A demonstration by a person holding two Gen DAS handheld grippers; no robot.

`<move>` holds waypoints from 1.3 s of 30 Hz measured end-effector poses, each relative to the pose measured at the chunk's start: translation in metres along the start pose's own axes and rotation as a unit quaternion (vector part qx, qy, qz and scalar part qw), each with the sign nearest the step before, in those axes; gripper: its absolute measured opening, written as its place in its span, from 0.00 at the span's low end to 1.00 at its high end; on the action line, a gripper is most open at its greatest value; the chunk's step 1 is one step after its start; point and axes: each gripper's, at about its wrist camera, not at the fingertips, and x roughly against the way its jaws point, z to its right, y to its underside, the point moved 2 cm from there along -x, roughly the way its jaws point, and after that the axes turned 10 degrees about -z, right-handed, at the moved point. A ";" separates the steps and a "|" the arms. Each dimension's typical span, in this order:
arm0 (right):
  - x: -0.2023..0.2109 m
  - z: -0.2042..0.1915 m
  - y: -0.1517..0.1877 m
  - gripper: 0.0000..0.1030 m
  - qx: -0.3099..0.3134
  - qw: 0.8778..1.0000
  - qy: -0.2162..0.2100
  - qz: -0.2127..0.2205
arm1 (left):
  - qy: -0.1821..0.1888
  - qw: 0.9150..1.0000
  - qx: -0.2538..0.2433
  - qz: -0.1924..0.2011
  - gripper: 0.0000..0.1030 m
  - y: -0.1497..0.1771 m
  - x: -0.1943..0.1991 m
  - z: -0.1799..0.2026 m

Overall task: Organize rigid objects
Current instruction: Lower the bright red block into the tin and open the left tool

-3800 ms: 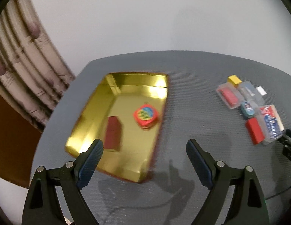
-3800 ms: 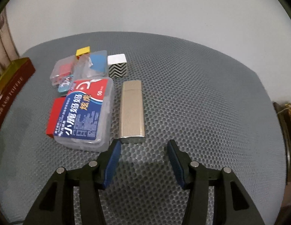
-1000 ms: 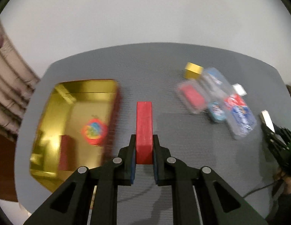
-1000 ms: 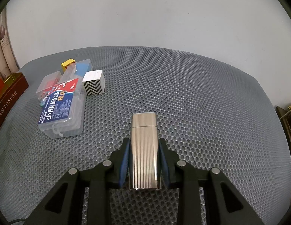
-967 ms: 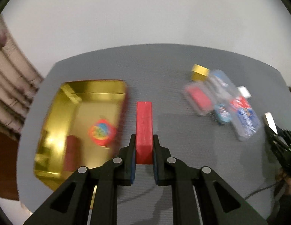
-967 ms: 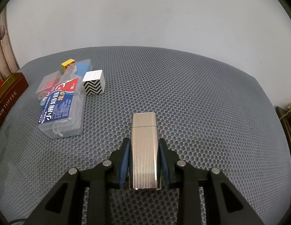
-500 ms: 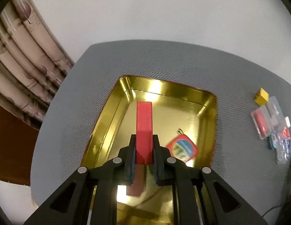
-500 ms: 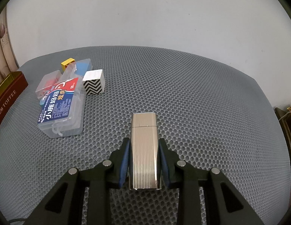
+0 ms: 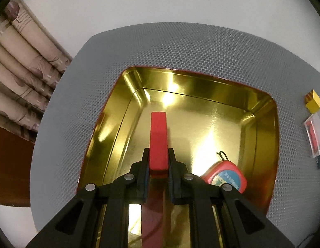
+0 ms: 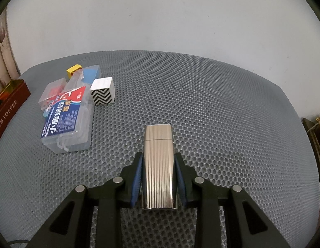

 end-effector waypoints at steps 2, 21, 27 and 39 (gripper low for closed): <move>-0.001 0.000 -0.003 0.30 -0.001 1.000 0.001 -0.001 | 0.000 1.000 -0.003 -0.002 0.12 0.000 -0.001 0.002; 0.012 -0.005 0.002 0.29 -0.009 1.000 0.022 -0.013 | -0.006 1.000 0.010 0.016 0.52 0.010 0.013 -0.006; 0.027 -0.009 0.009 0.29 -0.015 1.000 0.025 -0.011 | -0.007 0.998 0.010 0.054 0.61 0.025 0.046 -0.018; 0.076 -0.060 -0.012 0.29 0.016 1.000 -0.001 0.024 | -0.020 0.992 0.069 0.108 0.79 0.087 0.087 -0.043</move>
